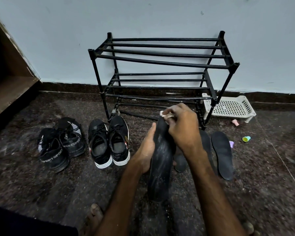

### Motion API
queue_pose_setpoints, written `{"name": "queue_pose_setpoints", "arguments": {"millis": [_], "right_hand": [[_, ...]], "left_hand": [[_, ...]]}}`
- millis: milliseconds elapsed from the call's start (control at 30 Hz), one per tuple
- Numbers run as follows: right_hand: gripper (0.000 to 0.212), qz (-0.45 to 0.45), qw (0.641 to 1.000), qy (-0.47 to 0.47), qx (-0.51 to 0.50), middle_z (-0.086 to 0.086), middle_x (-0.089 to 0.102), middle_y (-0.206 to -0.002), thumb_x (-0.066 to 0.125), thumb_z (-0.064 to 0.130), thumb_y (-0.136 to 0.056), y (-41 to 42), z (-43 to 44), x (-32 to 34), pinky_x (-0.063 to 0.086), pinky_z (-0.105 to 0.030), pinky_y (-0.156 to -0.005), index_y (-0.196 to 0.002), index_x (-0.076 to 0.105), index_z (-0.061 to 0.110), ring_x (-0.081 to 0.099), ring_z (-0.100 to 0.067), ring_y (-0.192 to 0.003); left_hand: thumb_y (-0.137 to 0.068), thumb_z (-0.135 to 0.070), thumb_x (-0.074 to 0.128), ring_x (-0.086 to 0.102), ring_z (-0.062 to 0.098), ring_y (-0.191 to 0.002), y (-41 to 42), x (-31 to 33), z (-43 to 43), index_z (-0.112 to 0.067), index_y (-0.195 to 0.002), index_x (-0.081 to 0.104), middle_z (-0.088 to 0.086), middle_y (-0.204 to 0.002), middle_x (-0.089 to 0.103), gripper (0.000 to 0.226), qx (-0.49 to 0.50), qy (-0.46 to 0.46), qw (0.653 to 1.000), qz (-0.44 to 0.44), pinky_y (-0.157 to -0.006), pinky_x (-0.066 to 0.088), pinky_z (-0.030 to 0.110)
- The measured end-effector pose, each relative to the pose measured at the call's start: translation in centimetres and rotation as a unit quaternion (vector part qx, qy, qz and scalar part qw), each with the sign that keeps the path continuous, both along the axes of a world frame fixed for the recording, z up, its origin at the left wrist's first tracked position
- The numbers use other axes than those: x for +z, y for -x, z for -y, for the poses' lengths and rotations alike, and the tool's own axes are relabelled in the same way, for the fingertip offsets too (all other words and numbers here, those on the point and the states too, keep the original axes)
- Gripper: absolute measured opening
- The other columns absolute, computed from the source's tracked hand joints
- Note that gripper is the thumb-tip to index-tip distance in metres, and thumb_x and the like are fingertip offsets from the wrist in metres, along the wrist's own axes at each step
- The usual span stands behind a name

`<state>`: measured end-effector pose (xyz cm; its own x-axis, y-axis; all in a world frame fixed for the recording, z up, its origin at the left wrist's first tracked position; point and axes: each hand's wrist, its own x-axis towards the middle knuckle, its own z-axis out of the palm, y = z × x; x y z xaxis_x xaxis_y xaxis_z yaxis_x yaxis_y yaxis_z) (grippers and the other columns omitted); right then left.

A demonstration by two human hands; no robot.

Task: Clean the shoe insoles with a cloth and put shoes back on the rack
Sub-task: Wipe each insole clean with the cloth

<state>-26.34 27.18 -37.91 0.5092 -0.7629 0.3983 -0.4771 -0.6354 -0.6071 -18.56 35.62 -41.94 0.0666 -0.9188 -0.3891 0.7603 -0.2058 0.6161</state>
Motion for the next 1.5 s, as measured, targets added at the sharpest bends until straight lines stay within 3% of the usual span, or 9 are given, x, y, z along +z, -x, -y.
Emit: {"name": "queue_pose_setpoints", "arguments": {"millis": [167, 267, 433, 633, 767, 967, 1133, 1300, 1500], "right_hand": [[0.019, -0.157, 0.984, -0.077, 0.046, 0.004, 0.063, -0.092, 0.074, 0.004, -0.079, 0.8, 0.7, -0.2, 0.052, -0.029, -0.082, -0.083, 0.072, 0.023, 0.062, -0.015, -0.085], [0.017, -0.059, 0.996, -0.015, -0.067, 0.002, 0.06, -0.095, 0.072, 0.004, -0.081, 1.3, 1.3, -0.5, 0.054, -0.035, -0.081, -0.087, 0.069, 0.019, 0.061, -0.018, -0.086], [0.016, -0.113, 0.984, -0.094, 0.099, 0.004, 0.062, -0.092, 0.078, 0.006, -0.078, 0.4, 0.3, 0.4, 0.053, -0.031, -0.083, -0.084, 0.073, 0.02, 0.061, -0.013, -0.086], [0.019, -0.017, 0.999, -0.011, -0.043, 0.005, 0.058, -0.099, 0.068, 0.002, -0.085, 0.2, 0.3, -0.1, 0.05, -0.025, -0.085, -0.094, 0.069, 0.018, 0.057, -0.012, -0.09], [0.02, -0.116, 0.986, -0.076, 0.098, 0.008, 0.058, -0.095, 0.072, 0.005, -0.082, -0.2, -0.3, 0.5, 0.05, -0.027, -0.085, -0.086, 0.071, 0.024, 0.058, -0.011, -0.089], [0.016, -0.066, 0.996, -0.003, -0.064, 0.001, 0.057, -0.096, 0.067, 0.003, -0.085, 1.0, 1.2, -0.4, 0.053, -0.035, -0.081, -0.092, 0.068, 0.017, 0.059, -0.018, -0.087], [0.015, -0.103, 0.985, -0.073, 0.116, 0.004, 0.06, -0.096, 0.073, 0.006, -0.082, 0.2, 0.0, 0.1, 0.049, -0.028, -0.084, -0.09, 0.072, 0.02, 0.058, -0.012, -0.09], [0.013, -0.035, 0.998, -0.021, -0.056, 0.005, 0.054, -0.097, 0.069, 0.004, -0.086, 1.1, 1.1, -0.2, 0.052, -0.03, -0.085, -0.09, 0.069, 0.017, 0.055, -0.012, -0.087], [0.021, -0.147, 0.978, -0.109, 0.105, 0.006, 0.06, -0.093, 0.075, 0.006, -0.08, 0.1, -0.3, 0.7, 0.051, -0.028, -0.085, -0.078, 0.067, 0.026, 0.059, -0.01, -0.087]], "left_hand": [[-0.096, -0.065, 0.026, 0.069, 0.029, -0.065, -0.7, -0.5, 0.0, -0.003, -0.115, 0.061, 0.019, -0.083, 0.07, 0.074, 0.009, -0.009, 1.0, -0.007, -0.053, 0.057, 0.033], [-0.094, -0.069, 0.026, 0.068, 0.032, -0.062, -0.7, -0.5, -0.2, -0.002, -0.113, 0.063, 0.021, -0.082, 0.069, 0.079, -0.045, -0.01, 0.999, 0.024, -0.049, 0.057, 0.038], [-0.097, -0.064, 0.023, 0.07, 0.03, -0.066, -1.2, -0.7, -0.2, -0.005, -0.124, 0.056, 0.018, -0.088, 0.072, 0.073, -0.024, 0.001, 0.999, 0.022, -0.046, 0.057, 0.039], [-0.097, -0.064, 0.029, 0.071, 0.029, -0.08, -0.6, -0.9, 0.1, -0.008, -0.116, 0.065, 0.016, -0.096, 0.072, 0.07, -0.029, -0.008, 0.999, 0.014, -0.064, 0.059, 0.04], [-0.097, -0.062, 0.029, 0.071, 0.026, -0.073, -0.8, -0.6, -0.1, -0.007, -0.116, 0.063, 0.016, -0.089, 0.072, 0.066, 0.008, -0.013, 1.0, -0.009, -0.059, 0.059, 0.034], [-0.094, -0.069, 0.025, 0.068, 0.032, -0.065, -1.0, -0.7, -0.3, -0.001, -0.111, 0.065, 0.021, -0.086, 0.069, 0.081, -0.035, -0.024, 0.999, 0.03, -0.048, 0.057, 0.038], [-0.097, -0.064, 0.024, 0.07, 0.03, -0.062, -1.4, -0.2, -0.5, -0.006, -0.118, 0.06, 0.018, -0.083, 0.072, 0.071, -0.01, -0.024, 1.0, 0.01, -0.045, 0.057, 0.039], [-0.096, -0.066, 0.024, 0.068, 0.033, -0.064, -0.9, -0.2, -0.5, -0.002, -0.11, 0.066, 0.023, -0.082, 0.07, 0.078, -0.035, -0.042, 0.998, 0.026, -0.049, 0.056, 0.04], [-0.097, -0.06, 0.027, 0.07, 0.028, -0.064, -0.9, 0.0, -0.5, -0.007, -0.11, 0.064, 0.016, -0.084, 0.072, 0.066, -0.001, -0.015, 1.0, -0.02, -0.047, 0.057, 0.036]]}}
